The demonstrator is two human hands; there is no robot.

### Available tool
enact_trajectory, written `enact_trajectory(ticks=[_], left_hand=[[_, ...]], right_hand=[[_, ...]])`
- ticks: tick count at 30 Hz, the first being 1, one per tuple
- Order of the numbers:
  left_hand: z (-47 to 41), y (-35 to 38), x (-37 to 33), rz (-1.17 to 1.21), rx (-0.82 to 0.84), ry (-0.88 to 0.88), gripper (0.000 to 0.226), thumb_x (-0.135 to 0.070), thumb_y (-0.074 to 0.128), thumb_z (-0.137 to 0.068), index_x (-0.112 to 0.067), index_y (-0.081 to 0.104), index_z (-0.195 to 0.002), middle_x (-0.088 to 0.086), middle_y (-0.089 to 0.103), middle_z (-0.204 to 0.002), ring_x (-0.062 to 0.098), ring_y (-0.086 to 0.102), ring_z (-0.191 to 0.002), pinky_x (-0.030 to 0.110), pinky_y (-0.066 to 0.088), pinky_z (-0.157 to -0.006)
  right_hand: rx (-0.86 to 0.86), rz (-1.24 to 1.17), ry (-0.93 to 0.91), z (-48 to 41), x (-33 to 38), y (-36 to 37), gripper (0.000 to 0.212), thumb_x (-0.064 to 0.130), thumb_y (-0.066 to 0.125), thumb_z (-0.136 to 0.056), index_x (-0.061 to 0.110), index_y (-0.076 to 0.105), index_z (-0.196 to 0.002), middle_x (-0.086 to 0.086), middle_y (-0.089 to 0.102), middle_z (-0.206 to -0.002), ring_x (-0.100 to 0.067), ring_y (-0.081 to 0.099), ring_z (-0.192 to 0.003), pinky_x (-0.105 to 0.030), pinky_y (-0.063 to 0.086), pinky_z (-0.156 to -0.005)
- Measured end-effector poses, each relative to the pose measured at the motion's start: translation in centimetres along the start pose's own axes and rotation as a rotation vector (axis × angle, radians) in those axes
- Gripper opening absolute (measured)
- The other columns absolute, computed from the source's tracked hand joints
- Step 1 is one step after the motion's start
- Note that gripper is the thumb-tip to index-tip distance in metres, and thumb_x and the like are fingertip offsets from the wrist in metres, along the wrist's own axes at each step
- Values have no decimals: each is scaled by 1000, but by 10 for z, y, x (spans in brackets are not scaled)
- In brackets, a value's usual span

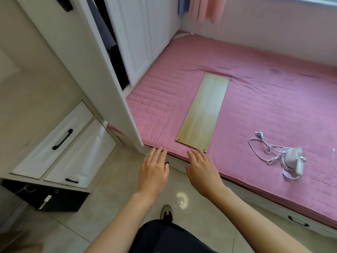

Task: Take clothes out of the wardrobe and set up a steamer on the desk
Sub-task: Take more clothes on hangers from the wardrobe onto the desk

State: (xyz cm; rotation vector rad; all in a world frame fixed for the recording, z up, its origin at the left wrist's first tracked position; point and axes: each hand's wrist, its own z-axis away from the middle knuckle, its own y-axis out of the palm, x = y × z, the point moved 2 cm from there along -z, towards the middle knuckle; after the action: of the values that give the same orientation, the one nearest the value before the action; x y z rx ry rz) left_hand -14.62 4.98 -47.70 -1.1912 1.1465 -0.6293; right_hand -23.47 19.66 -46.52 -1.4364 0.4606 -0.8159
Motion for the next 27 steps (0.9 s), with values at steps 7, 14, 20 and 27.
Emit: enact_trajectory(ticks=[7,14,20,27], left_hand=[[-93,-18,15,12,-24,11,49,-25,48,-97,-11,39,-143,8,37,-151,24,23,-144,39,19,-118],[-178,-27,24,-13,-48,-47,50,-24,49,-96,-11,39,-143,8,39,-150,25,24,-144,39,20,-117],[-261,-41,33,-45,-132,-161,49,-25,48,-97,-11,40,-143,7,38,-150,24,24,-144,33,17,-115],[-351,-79,51,-49,-273,-297,44,-22,50,-96,-8,47,-138,11,47,-144,28,35,-139,41,32,-113]], right_hand=[[-52,-33,-21,-89,-7,-26,52,27,49,-96,1,39,-139,-17,46,-141,-37,35,-136,-49,33,-110],[-58,-29,-115,-182,-17,-51,54,33,38,-100,6,28,-146,-12,35,-150,-31,23,-142,-44,22,-116],[-82,-23,-238,-280,-30,-76,51,30,46,-98,3,37,-141,-15,43,-144,-35,31,-139,-46,28,-113],[-107,-23,-413,-394,-20,-123,49,26,51,-95,-1,43,-135,-18,51,-135,-39,38,-134,-50,36,-107]])
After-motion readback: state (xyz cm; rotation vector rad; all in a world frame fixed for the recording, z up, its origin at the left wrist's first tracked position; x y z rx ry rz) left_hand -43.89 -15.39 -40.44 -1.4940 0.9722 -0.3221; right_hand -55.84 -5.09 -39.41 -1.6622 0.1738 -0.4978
